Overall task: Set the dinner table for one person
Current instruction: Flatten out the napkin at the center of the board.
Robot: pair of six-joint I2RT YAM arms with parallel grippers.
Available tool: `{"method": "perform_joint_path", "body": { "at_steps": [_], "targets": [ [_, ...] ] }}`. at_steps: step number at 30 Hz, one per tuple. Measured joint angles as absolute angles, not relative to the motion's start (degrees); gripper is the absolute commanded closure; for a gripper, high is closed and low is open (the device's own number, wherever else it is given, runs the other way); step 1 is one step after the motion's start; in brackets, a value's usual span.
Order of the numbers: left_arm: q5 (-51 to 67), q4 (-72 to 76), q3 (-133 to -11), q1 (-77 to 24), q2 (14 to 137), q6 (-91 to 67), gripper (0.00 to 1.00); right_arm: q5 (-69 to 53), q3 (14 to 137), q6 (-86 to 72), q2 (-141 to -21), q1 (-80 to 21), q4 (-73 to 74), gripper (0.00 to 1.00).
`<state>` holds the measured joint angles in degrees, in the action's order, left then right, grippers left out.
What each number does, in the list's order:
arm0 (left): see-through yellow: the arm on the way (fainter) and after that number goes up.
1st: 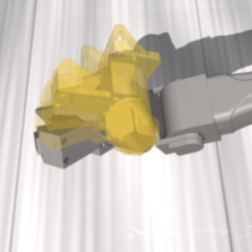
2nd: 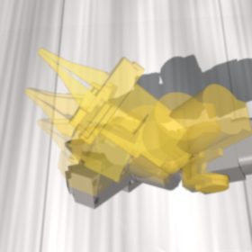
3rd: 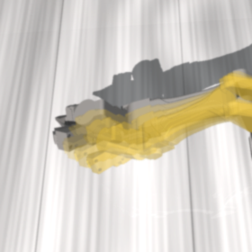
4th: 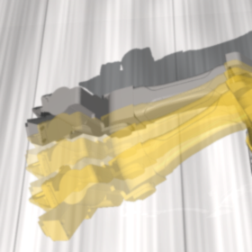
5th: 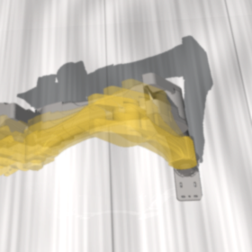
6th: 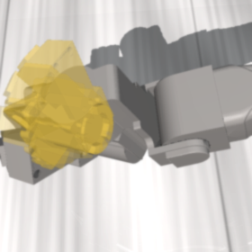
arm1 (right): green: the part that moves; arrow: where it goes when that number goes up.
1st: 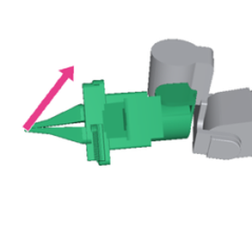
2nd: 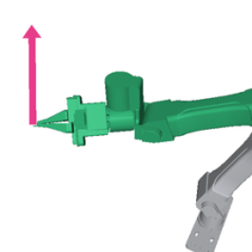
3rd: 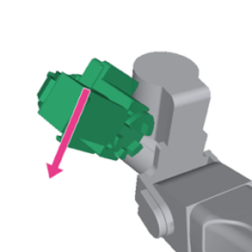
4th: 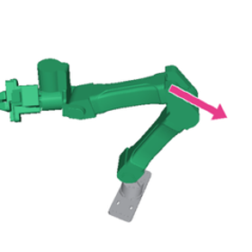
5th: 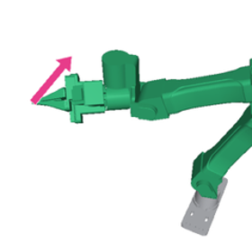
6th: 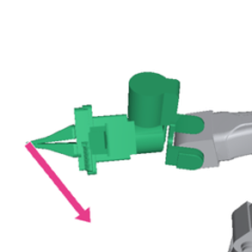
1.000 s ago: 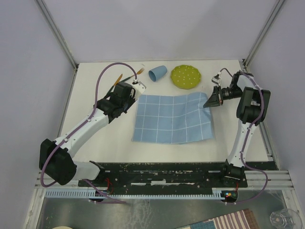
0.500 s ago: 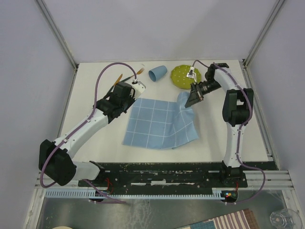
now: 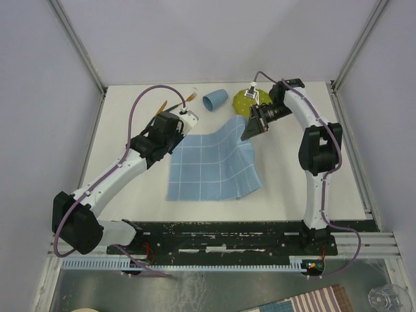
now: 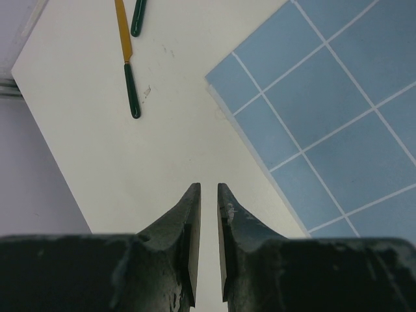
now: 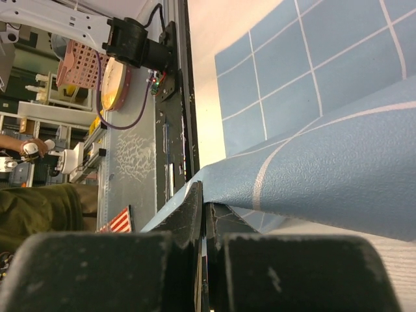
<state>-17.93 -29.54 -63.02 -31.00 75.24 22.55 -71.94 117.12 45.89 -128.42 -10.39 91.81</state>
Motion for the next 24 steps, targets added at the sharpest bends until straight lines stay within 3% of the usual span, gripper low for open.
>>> {"method": "perform_joint_path", "body": {
  "at_steps": [10,24],
  "targets": [
    [-17.93,-29.45,-62.92,-31.00,75.24,22.55,0.77,-74.08,115.92,45.87,-124.97,-8.95,91.81,0.98],
    [-17.91,-29.41,-62.92,-31.00,75.26,22.55,0.77,-72.53,111.79,44.69,-127.04,4.21,91.81,0.98]
  ]
}}
